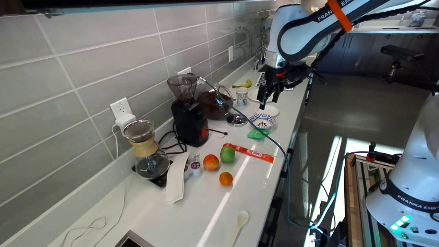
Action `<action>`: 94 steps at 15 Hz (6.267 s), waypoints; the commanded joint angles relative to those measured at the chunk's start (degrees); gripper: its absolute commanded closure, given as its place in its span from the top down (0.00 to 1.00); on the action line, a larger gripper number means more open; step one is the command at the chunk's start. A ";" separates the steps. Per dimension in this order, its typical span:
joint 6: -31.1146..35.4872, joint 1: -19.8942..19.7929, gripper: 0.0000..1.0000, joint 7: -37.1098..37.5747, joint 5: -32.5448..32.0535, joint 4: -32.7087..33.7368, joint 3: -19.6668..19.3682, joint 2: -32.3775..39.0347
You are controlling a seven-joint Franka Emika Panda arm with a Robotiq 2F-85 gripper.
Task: Use the silver spoon to get some coffee beans from the container and put them on the small white plate.
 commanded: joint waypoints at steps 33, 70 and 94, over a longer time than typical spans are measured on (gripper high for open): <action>24.06 4.70 1.00 18.98 -60.15 35.47 -14.79 45.24; 23.58 8.72 0.69 40.25 -78.51 48.70 -17.53 59.54; 11.78 3.03 0.11 40.69 -88.89 48.30 -7.55 58.58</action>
